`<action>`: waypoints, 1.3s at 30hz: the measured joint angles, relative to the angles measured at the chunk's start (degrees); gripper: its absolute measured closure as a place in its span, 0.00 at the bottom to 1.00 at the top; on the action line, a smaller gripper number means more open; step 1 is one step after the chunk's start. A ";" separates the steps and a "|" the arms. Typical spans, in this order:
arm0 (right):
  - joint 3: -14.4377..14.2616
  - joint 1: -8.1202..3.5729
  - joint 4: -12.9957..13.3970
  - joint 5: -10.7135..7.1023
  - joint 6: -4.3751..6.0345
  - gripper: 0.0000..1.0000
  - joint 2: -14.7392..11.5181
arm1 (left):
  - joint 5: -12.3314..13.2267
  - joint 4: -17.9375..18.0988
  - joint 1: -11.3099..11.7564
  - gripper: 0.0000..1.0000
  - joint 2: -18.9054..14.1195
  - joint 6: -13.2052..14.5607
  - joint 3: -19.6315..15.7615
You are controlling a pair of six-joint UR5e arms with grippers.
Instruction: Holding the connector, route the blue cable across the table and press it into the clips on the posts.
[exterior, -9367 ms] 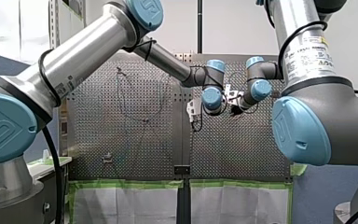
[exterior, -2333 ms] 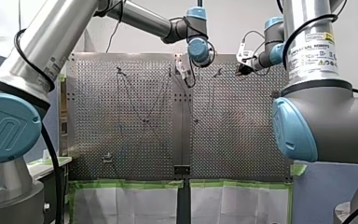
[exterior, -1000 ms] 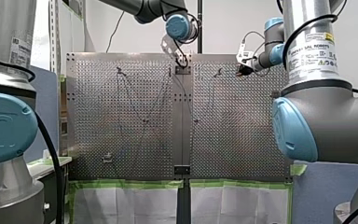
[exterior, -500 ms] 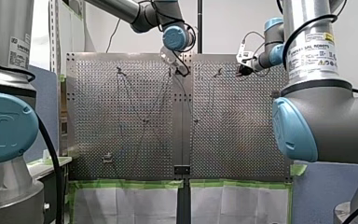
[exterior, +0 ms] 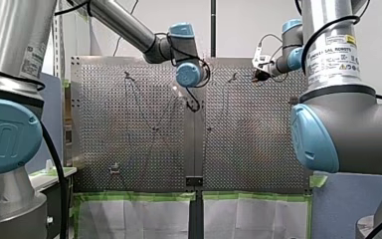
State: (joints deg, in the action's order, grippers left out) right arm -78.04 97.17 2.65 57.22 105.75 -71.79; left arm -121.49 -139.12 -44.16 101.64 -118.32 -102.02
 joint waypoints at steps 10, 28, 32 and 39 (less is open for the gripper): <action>0.02 0.00 0.08 0.01 0.00 1.00 0.09 | -0.50 4.87 0.02 0.00 4.59 1.86 -4.85; 0.02 -0.42 0.09 0.36 0.00 1.00 0.18 | -2.30 8.97 0.02 0.00 5.26 1.28 -14.02; 0.00 -0.44 0.09 0.35 0.00 1.00 0.20 | -2.30 8.95 0.01 0.00 5.26 1.26 -16.21; 0.01 -0.47 0.07 0.35 0.00 1.00 0.27 | -2.28 9.04 0.01 0.00 5.26 1.25 -19.87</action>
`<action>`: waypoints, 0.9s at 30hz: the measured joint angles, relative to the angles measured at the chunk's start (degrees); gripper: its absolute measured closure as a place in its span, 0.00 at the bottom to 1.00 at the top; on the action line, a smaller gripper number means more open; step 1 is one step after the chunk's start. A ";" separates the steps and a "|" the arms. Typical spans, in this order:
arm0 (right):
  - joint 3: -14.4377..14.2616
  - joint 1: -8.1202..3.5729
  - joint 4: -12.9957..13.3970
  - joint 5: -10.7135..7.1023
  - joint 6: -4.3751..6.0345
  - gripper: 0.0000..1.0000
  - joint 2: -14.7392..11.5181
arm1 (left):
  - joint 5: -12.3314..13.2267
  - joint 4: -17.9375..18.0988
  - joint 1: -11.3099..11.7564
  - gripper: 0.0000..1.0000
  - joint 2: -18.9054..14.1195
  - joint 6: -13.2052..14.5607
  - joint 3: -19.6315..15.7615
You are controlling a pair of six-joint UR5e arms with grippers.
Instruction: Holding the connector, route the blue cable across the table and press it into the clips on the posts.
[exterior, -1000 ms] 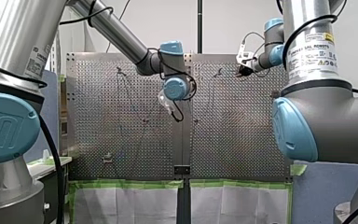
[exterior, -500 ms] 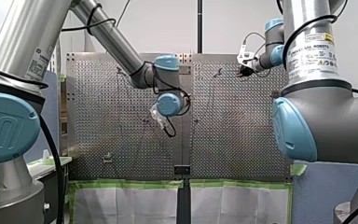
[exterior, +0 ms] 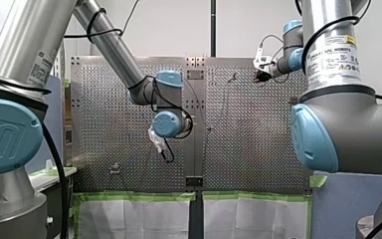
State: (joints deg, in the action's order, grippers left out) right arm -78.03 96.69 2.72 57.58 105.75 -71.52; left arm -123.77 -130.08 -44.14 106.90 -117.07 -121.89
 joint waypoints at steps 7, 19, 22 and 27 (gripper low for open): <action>-0.02 0.08 -0.11 -0.07 0.04 1.00 0.01 | -0.02 -0.03 0.00 0.00 0.00 0.00 -3.35; 0.01 0.63 -0.33 0.60 0.00 1.00 0.00 | 0.21 3.07 0.22 0.00 0.00 -0.65 -8.97; 0.01 0.64 -0.33 0.61 0.00 1.00 0.00 | 0.23 3.43 0.24 0.00 0.00 -0.75 -9.37; 0.02 0.65 -0.33 0.62 0.00 1.00 0.01 | 0.24 3.55 0.26 0.00 0.00 -0.79 -9.48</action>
